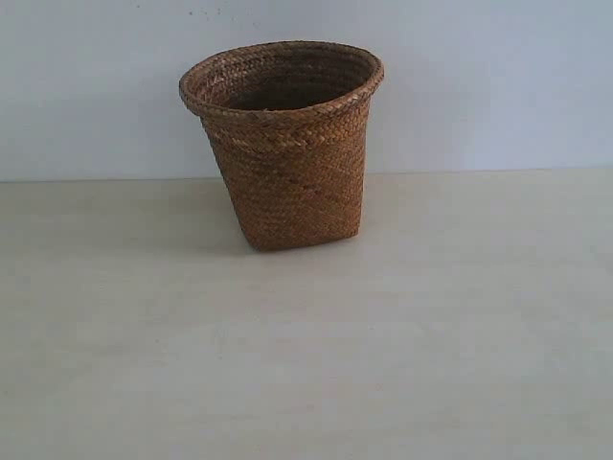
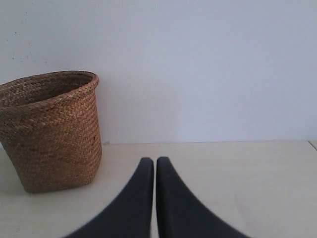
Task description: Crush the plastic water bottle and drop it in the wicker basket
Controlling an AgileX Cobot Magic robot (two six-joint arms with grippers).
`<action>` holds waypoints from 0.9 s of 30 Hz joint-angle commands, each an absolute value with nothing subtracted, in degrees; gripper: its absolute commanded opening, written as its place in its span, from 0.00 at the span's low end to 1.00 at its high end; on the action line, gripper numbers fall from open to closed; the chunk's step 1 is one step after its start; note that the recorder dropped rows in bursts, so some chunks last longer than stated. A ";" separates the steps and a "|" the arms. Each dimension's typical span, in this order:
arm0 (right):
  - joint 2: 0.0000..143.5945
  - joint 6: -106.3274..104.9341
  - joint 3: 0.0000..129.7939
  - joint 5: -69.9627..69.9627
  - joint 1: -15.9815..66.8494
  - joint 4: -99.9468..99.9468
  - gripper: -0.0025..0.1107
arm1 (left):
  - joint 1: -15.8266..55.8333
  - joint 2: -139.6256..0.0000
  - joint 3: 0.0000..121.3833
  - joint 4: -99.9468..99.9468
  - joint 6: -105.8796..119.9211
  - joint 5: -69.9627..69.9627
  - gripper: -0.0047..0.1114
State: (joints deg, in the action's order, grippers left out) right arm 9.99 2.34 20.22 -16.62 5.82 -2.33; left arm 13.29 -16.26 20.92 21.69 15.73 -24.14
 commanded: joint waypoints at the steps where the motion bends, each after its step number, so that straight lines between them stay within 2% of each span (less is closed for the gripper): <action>1: 2.72 2.68 15.95 -13.10 5.71 -3.30 0.02 | 13.17 -9.72 18.06 22.96 15.85 -22.03 0.08; 7: 0.00 2.24 11.97 -9.27 5.71 -3.04 0.02 | 13.17 -4.41 12.97 23.10 15.85 -13.07 0.08; 18: 0.00 1.91 4.87 -8.39 5.71 -2.67 0.02 | 13.17 -4.13 2.21 23.10 15.85 -2.99 0.08; 22: 0.00 0.00 1.01 -8.74 5.71 -2.53 0.02 | 13.17 -4.13 0.00 23.10 15.85 -1.34 0.08; 27: 0.00 -2.07 0.00 -8.75 5.71 -2.53 0.02 | 13.17 -4.13 0.00 22.93 16.12 -6.14 0.08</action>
State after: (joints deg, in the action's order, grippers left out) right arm 0.31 -1.46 0.22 -9.00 5.82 -3.02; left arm 13.29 -4.24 0.23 22.45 15.73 -4.58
